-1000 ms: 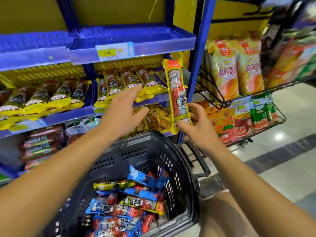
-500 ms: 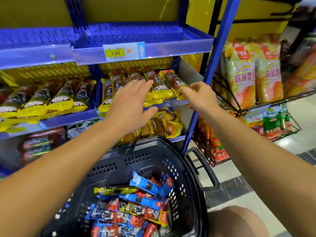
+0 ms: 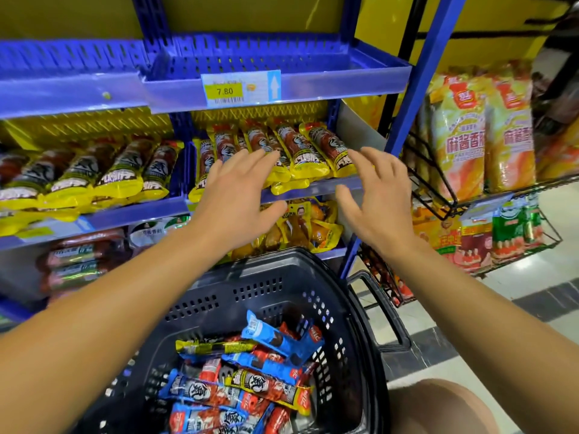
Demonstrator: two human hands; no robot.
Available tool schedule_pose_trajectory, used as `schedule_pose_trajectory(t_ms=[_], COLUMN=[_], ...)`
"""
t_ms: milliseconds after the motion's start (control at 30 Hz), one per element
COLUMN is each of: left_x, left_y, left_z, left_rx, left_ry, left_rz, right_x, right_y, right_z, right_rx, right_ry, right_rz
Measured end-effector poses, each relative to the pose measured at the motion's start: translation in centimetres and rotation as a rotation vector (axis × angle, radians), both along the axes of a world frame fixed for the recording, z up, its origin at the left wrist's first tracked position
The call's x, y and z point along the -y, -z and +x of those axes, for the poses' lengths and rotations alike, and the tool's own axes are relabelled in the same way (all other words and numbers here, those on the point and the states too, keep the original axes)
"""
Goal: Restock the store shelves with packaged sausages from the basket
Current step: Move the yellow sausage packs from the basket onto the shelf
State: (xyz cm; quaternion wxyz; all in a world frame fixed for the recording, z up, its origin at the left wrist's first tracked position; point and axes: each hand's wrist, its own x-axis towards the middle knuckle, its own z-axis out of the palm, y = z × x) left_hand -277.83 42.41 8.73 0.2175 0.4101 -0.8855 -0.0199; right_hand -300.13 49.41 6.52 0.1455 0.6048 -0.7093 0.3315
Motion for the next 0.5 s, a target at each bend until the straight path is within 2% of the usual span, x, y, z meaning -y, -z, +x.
schedule_pose_trajectory(t_ms=[67, 233, 500], left_x=[-0.3, -0.9, -1.2], left_y=[0.3, 0.8, 0.9], left_z=[0.2, 0.6, 1.4], left_rx=[-0.029, -0.028, -0.052], left_ry=[-0.006, -0.011, -0.024], left_rz=[0.006, 0.003, 0.034], right_x=[-1.0, -0.8, 1.5], right_y=[1.1, 2.2, 1.8], right_z=[-0.1, -0.1, 0.0], right_rx=[-0.088, -0.150, -0.134], right_ry=[0.001, 0.067, 0.132], right_rz=[0.049, 0.225, 0.321])
